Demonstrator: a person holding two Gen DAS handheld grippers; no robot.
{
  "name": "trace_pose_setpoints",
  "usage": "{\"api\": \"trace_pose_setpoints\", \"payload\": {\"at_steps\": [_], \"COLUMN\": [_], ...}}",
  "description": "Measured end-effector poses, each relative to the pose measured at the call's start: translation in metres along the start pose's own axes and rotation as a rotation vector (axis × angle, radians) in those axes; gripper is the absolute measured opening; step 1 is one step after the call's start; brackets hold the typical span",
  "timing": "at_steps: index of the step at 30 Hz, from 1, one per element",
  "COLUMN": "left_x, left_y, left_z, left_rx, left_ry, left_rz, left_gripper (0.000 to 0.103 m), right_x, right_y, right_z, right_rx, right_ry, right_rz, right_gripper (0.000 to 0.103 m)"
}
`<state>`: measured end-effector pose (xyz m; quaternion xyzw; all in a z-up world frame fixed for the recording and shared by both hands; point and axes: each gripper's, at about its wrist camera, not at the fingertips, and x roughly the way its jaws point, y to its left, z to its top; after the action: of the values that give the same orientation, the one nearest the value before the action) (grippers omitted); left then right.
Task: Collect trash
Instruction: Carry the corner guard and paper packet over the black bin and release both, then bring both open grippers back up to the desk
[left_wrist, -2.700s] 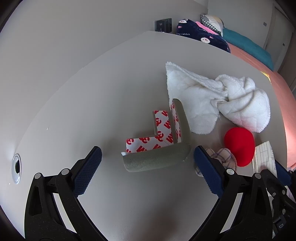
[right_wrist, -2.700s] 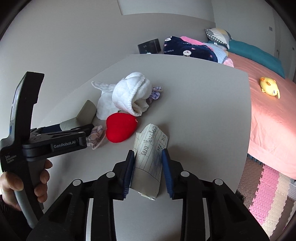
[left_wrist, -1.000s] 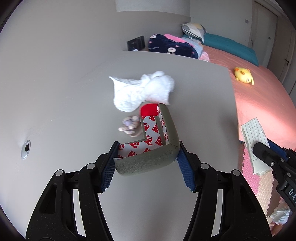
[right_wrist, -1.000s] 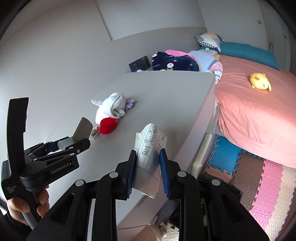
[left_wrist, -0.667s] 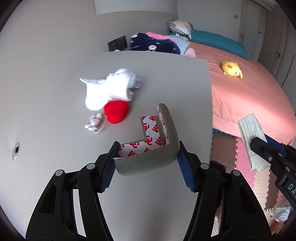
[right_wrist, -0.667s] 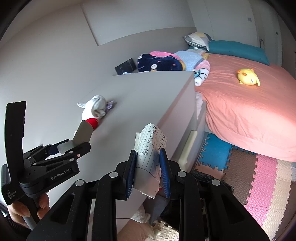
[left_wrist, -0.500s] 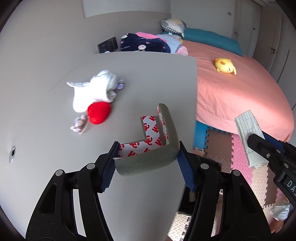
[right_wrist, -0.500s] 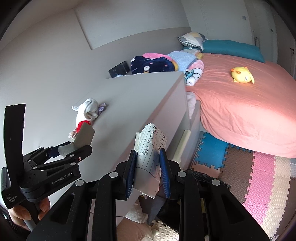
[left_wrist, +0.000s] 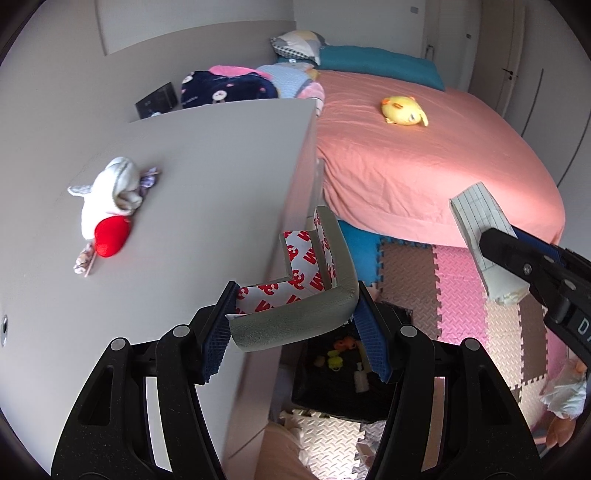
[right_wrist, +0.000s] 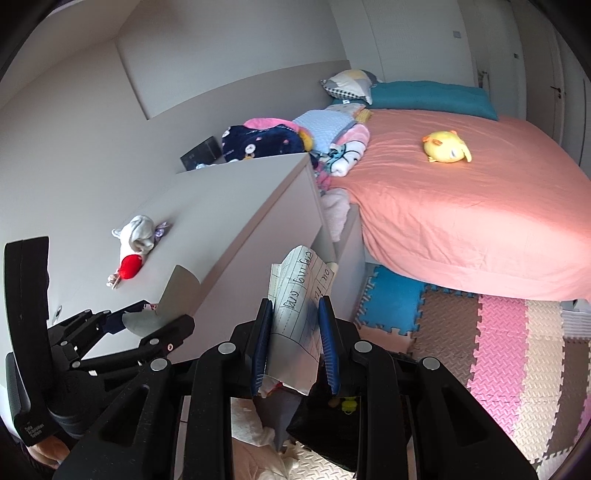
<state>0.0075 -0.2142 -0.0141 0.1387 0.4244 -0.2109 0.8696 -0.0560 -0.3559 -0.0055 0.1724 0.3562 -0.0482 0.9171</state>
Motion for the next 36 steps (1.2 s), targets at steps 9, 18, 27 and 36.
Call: {"api": "trace_pose_setpoints", "payload": {"at_steps": [9,18,27,36], "left_x": [0.013,0.018,0.016,0.016], "left_y": [-0.027,-0.030,-0.017,-0.011], "left_z": [-0.007,-0.010,-0.011,-0.013], "left_rx": [0.093,0.147,0.099,0.082], "left_ry": [0.051,0.058,0.058,0.062], "left_rz": [-0.060,0.000,0.006,0.013], "left_gripper": [0.064,0.097,0.097,0.097], "right_x": [0.000,0.006,0.009,0.015], "right_y": [-0.026,-0.036,-0.038,-0.028], "right_z": [0.003,0.010,0.010,0.006], "right_rx": [0.042,0.084,0.090,0.070], "right_ry": [0.020,0.017,0.023,0.037], "right_rz": [-0.037,-0.087,-0.088,-0.078], "right_gripper": [0.047,0.071,0.071,0.071]}}
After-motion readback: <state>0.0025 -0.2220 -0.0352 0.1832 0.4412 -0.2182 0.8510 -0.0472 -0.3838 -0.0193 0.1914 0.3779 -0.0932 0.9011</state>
